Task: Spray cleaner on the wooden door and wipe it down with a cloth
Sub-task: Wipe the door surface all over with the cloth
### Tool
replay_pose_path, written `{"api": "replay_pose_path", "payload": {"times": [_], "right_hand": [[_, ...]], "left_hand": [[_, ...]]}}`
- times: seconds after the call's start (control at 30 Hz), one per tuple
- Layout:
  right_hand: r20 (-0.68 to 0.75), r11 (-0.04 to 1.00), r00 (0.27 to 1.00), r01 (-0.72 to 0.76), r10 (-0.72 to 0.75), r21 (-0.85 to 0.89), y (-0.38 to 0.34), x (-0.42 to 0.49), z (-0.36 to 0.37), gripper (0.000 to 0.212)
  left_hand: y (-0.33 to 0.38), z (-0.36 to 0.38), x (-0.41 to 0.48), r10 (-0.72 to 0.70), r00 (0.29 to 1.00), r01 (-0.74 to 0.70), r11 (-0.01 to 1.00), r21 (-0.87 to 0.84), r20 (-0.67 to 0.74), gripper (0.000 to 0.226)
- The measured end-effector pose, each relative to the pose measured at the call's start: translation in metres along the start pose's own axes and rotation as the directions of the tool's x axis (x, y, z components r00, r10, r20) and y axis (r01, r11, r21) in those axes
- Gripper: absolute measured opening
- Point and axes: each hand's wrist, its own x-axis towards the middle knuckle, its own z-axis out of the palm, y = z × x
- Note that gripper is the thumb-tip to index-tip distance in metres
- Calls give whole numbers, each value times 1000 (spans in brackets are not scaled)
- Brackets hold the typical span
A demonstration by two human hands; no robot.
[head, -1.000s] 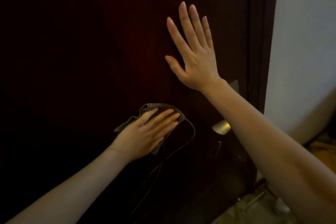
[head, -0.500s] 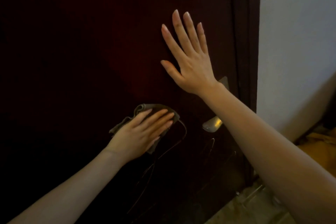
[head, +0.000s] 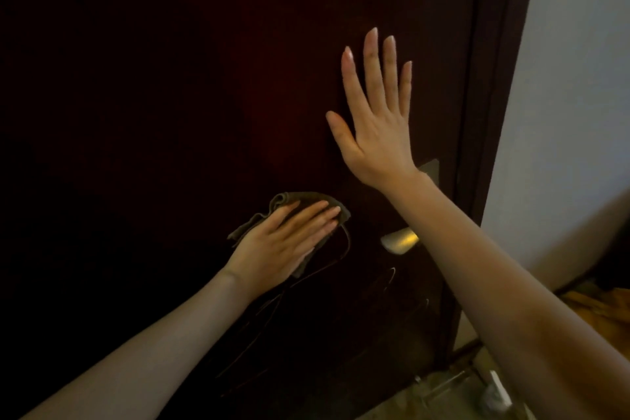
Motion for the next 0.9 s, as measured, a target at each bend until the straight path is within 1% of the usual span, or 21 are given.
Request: {"api": "replay_pose_path", "payload": {"times": [0.13, 0.17, 0.23, 0.27, 0.37, 0.43, 0.5, 0.57, 0.63, 0.73, 0.83, 0.9], "right_hand": [[28, 999, 998, -52, 52, 1, -6, -1, -1, 64], [29, 998, 998, -63, 63, -9, -6, 0, 0, 64], [27, 996, 996, -87, 87, -12, -7, 0, 2, 64], [24, 995, 995, -99, 99, -7, -6, -1, 4, 64], [10, 995, 995, -96, 96, 14, -1, -6, 12, 64], [-24, 997, 997, -74, 75, 10, -1, -7, 15, 65], [-71, 998, 996, -57, 58, 12, -4, -7, 18, 67], [-119, 999, 992, -48, 47, -6, -5, -8, 23, 67], [-157, 999, 986, -49, 45, -23, -4, -11, 28, 66], [-194, 999, 981, -29, 23, -26, -6, -18, 32, 64], [-176, 999, 984, 25, -29, -26, -4, -31, 38, 63], [-148, 999, 988, 38, -42, -27, 0, -37, 41, 62]], "left_hand": [[3, -1, 1, -22, 999, 26, 997, -76, 50, 67], [5, -1, 3, 22, 998, -17, 996, -87, 60, 69], [15, 2, 6, 185, 978, -175, 979, -101, 99, 75], [19, 4, 7, 236, 965, -224, 968, -109, 112, 76], [27, 14, 12, 262, 964, -258, 963, -73, 54, 73], [35, 19, 11, 173, 985, -174, 983, -60, -21, 71], [45, 25, 9, -2, 992, -8, 997, -81, -123, 70], [58, 32, 11, -198, 964, 170, 973, -158, -179, 63], [72, 34, 13, -337, 909, 285, 932, -225, -247, 57], [80, 37, 17, -439, 834, 361, 892, -271, -334, 54], [80, 42, 19, -487, 792, 411, 871, -270, -367, 56], [82, 44, 22, -510, 763, 413, 857, -307, -397, 57]]}}
